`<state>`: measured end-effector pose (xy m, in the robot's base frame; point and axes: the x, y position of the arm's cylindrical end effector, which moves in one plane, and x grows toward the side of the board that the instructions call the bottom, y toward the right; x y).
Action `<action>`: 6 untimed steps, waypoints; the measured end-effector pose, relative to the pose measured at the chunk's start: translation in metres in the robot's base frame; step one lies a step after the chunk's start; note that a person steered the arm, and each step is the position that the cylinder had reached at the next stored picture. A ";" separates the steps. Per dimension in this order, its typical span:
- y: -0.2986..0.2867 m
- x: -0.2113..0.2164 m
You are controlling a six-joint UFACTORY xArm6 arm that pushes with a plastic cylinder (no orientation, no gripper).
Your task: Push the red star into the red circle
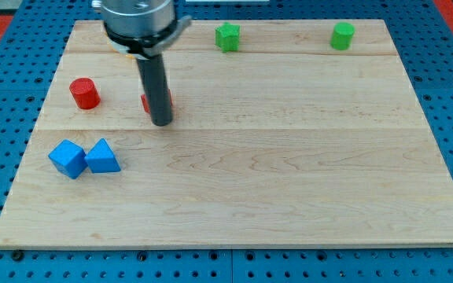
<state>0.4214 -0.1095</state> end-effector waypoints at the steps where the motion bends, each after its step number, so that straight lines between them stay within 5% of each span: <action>1: -0.022 -0.018; 2: 0.053 -0.023; 3: 0.054 -0.041; 6: -0.046 -0.046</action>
